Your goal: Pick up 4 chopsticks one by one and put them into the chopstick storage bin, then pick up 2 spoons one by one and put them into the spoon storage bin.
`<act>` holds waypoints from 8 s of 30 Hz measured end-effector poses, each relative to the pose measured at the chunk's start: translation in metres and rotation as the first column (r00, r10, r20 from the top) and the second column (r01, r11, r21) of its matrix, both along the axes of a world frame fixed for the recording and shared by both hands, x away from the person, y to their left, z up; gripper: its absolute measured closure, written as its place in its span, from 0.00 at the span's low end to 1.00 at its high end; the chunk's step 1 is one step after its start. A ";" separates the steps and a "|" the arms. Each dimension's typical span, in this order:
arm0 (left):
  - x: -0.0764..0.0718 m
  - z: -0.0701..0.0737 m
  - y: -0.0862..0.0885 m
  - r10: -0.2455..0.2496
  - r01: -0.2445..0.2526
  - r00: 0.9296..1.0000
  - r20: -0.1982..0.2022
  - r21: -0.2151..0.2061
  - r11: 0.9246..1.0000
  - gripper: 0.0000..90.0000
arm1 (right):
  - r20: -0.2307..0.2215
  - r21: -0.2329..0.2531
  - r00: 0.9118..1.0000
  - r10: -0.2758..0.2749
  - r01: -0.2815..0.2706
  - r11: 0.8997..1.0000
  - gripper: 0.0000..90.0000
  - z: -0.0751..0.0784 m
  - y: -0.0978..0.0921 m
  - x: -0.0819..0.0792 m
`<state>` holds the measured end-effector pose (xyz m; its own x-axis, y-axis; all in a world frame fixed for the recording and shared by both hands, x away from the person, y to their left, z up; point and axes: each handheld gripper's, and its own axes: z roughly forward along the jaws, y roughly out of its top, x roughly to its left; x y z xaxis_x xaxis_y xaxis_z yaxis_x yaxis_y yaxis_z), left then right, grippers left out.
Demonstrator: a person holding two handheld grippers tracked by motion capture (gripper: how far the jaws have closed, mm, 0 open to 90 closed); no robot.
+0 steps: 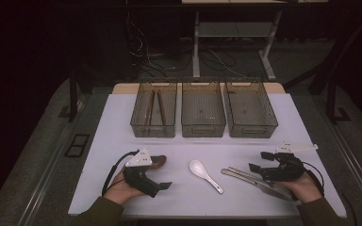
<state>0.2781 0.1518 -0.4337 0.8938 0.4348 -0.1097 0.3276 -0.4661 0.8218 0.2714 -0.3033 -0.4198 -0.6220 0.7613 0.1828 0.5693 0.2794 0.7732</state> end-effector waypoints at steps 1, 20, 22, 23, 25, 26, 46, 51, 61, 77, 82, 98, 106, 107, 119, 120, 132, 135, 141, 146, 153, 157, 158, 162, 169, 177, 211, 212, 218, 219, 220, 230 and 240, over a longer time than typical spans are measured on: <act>0.001 0.000 0.001 0.001 -0.001 1.000 0.000 0.002 1.000 0.00 | 0.004 0.005 1.000 -0.004 0.004 1.000 0.26 -0.001 -0.001 0.000; 0.038 0.008 0.030 0.116 -0.116 0.993 -0.023 -0.024 0.993 0.29 | 0.039 0.059 0.999 0.012 -0.015 0.998 0.19 -0.012 0.002 -0.005; 0.042 0.007 0.033 0.112 -0.112 0.993 -0.028 -0.026 0.993 0.34 | 0.037 0.058 0.999 0.009 -0.012 0.998 0.19 -0.012 0.003 -0.004; 0.044 0.007 0.034 0.111 -0.112 0.993 -0.029 -0.022 0.993 0.36 | 0.035 0.056 0.999 0.010 -0.012 0.998 0.19 -0.013 0.003 -0.005; 0.049 0.005 0.035 0.105 -0.106 0.994 -0.030 -0.014 0.994 0.39 | 0.036 0.046 0.999 0.014 -0.015 0.999 0.19 -0.013 0.004 -0.005; 0.051 0.005 0.035 0.105 -0.105 0.994 -0.034 -0.011 0.994 0.41 | 0.041 0.043 0.999 0.017 -0.019 0.999 0.19 -0.013 0.004 -0.005; 0.054 -0.008 0.026 0.071 -0.059 0.993 -0.096 0.126 0.990 0.54 | 0.038 0.037 0.999 0.031 -0.033 0.999 0.19 -0.015 0.008 -0.003; 0.053 -0.010 0.023 0.062 -0.048 0.994 -0.092 0.149 0.988 0.54 | 0.040 0.031 0.999 0.034 -0.035 0.999 0.19 -0.016 0.008 -0.002; 0.050 -0.011 0.020 0.053 -0.035 0.995 -0.085 0.195 0.980 0.55 | 0.039 0.029 0.999 0.038 -0.039 0.999 0.19 -0.016 0.009 -0.001; 0.042 -0.008 0.012 0.019 -0.004 0.998 -0.059 0.242 0.970 0.71 | 0.039 0.022 0.998 0.041 -0.042 0.999 0.19 -0.017 0.009 -0.001; 0.040 -0.008 0.011 0.003 0.012 0.998 -0.057 0.257 0.966 0.84 | 0.040 0.021 0.998 0.041 -0.042 0.999 0.19 -0.017 0.009 0.000; 0.040 -0.006 0.009 0.022 -0.003 0.998 -0.066 0.271 0.962 0.88 | 0.041 0.016 0.998 0.044 -0.045 0.999 0.19 -0.017 0.010 0.000; 0.042 -0.004 0.009 0.057 -0.031 0.995 -0.086 0.272 0.962 0.89 | 0.039 0.012 0.998 0.047 -0.048 0.999 0.19 -0.017 0.010 0.000; 0.043 -0.003 0.009 0.058 -0.034 0.995 -0.083 0.265 0.964 0.89 | 0.039 0.012 0.998 0.047 -0.048 0.999 0.19 -0.017 0.011 0.000; 0.049 0.006 0.009 0.108 -0.092 0.989 -0.102 0.157 0.983 0.88 | 0.043 0.009 0.998 0.050 -0.051 0.999 0.19 -0.017 0.011 0.000; 0.050 0.008 0.008 0.112 -0.096 0.989 -0.097 0.153 0.984 0.89 | 0.043 0.008 0.998 0.051 -0.051 0.999 0.19 -0.017 0.011 0.000; 0.062 0.022 -0.007 0.124 -0.115 0.990 -0.067 0.122 0.986 0.88 | 0.043 0.008 0.998 0.053 -0.053 0.999 0.19 -0.017 0.012 0.000; 0.065 0.024 -0.011 0.122 -0.114 0.990 -0.065 0.121 0.986 0.89 | 0.046 0.005 0.997 0.054 -0.055 0.998 0.19 -0.017 0.012 0.001; 0.070 0.030 -0.018 0.116 -0.109 0.992 -0.057 0.112 0.988 0.89 | 0.045 0.007 0.997 0.054 -0.055 0.998 0.19 -0.017 0.012 0.000; 0.077 0.035 -0.026 0.110 -0.105 0.993 -0.052 0.091 0.990 0.89 | 0.046 0.008 0.998 0.053 -0.054 0.999 0.19 -0.017 0.012 0.001; 0.086 0.042 -0.044 0.083 -0.080 0.996 -0.037 0.086 0.993 0.89 | 0.045 0.009 0.998 0.053 -0.054 0.999 0.19 -0.017 0.012 0.001; 0.092 0.044 -0.054 0.077 -0.074 0.996 -0.039 0.079 0.994 0.89 | 0.047 0.014 0.997 0.054 -0.054 0.998 0.19 -0.017 0.012 0.000; 0.094 0.045 -0.056 0.072 -0.069 0.997 -0.038 0.079 0.994 0.89 | 0.047 0.014 0.997 0.054 -0.055 0.998 0.19 -0.017 0.012 0.000; 0.102 0.051 -0.067 0.063 -0.060 0.998 -0.032 0.076 0.995 0.89 | 0.047 0.018 0.997 0.056 -0.057 0.998 0.19 -0.017 0.012 0.000; 0.121 0.066 -0.087 0.052 -0.051 0.999 -0.014 0.059 0.997 0.89 | 0.047 0.022 0.997 0.056 -0.057 0.998 0.19 -0.017 0.012 0.000; 0.147 0.079 -0.109 0.062 -0.062 0.998 0.005 0.042 0.997 0.89 | 0.046 0.028 0.998 0.053 -0.054 0.998 0.19 -0.016 0.011 0.001; 0.232 0.065 -0.188 0.154 -0.153 0.988 -0.023 0.033 0.988 0.88 | 0.054 0.057 0.997 0.049 -0.052 0.997 0.19 -0.014 0.008 0.000; 0.233 0.063 -0.188 0.154 -0.152 0.988 -0.028 0.052 0.987 0.88 | 0.053 0.059 0.997 0.050 -0.053 0.997 0.19 -0.014 0.008 0.000; 0.234 0.059 -0.188 0.178 -0.175 0.983 -0.034 0.080 0.981 0.74 | 0.056 0.063 0.997 0.048 -0.051 0.997 0.19 -0.014 0.008 0.000; 0.233 0.059 -0.188 0.182 -0.179 0.983 -0.035 0.080 0.981 0.73 | 0.056 0.063 0.997 0.048 -0.052 0.997 0.19 -0.014 0.008 0.000; 0.233 0.060 -0.188 0.184 -0.182 0.982 -0.033 0.077 0.980 0.71 | 0.056 0.062 0.997 0.049 -0.053 0.997 0.19 -0.014 0.008 0.000; 0.223 0.072 -0.179 0.155 -0.156 0.988 0.006 0.030 0.987 0.57 | 0.056 0.059 0.997 0.051 -0.054 0.997 0.19 -0.014 0.008 0.001; 0.201 0.080 -0.158 0.118 -0.118 0.993 0.023 0.026 0.993 0.42 | 0.055 0.062 0.997 0.050 -0.053 0.997 0.19 -0.014 0.008 0.000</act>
